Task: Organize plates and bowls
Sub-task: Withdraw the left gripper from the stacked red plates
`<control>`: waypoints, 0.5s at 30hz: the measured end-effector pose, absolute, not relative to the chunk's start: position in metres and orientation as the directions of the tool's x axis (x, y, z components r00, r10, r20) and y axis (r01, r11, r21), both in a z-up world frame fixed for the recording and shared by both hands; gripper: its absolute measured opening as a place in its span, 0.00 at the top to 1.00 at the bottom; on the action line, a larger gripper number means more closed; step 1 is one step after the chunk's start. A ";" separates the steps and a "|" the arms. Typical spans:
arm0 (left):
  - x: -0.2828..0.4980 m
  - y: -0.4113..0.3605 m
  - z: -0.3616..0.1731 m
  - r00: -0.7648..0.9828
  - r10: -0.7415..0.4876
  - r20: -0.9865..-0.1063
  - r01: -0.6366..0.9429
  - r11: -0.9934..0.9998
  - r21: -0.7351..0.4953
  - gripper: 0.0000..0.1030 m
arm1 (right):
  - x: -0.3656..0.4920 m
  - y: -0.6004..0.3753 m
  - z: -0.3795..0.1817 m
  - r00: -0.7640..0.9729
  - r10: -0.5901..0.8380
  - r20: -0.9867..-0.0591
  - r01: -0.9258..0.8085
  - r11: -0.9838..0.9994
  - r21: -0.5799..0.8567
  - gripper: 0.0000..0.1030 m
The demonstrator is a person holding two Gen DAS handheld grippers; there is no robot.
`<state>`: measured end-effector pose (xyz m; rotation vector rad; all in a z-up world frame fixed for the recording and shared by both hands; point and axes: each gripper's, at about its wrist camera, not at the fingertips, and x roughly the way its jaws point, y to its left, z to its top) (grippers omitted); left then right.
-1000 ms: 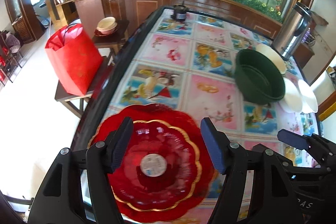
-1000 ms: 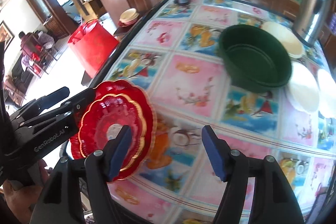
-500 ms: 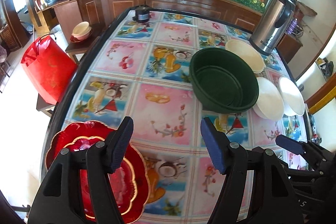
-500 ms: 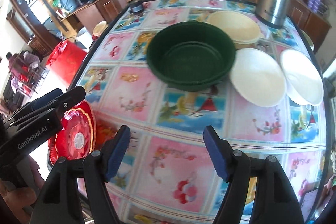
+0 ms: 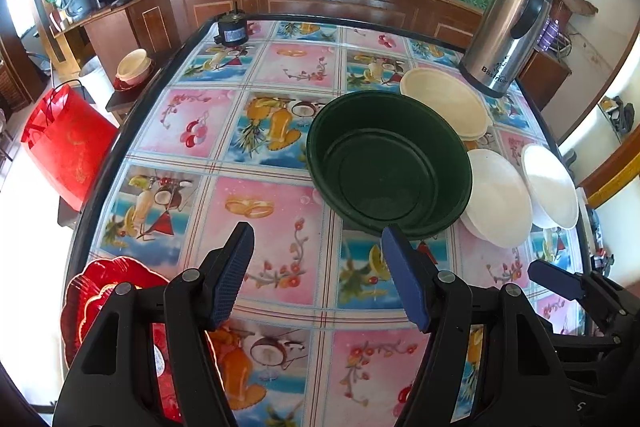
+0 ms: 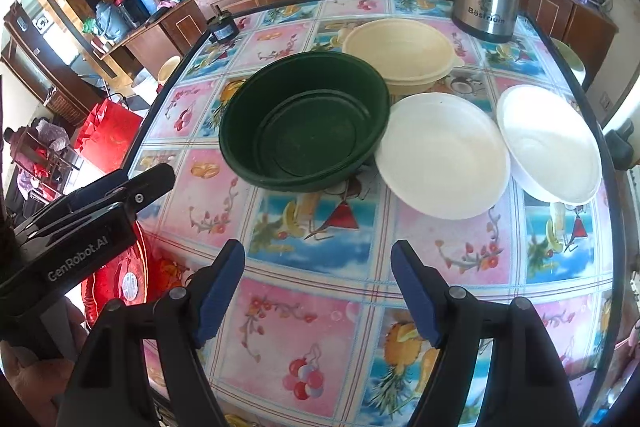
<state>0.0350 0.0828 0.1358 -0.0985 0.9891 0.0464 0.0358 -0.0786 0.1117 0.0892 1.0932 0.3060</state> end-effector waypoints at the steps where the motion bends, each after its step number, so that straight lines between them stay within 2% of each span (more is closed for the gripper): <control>1: 0.037 0.081 0.135 0.548 -0.003 -0.837 -0.084 0.995 -0.059 0.35 | 0.037 -0.080 0.112 0.424 0.287 -0.859 -0.202 0.955 0.219 0.26; 15: 0.066 0.072 0.123 0.535 0.031 -0.844 -0.106 0.994 -0.031 0.35 | 0.064 -0.098 0.115 0.433 0.293 -0.852 -0.212 0.952 0.220 0.25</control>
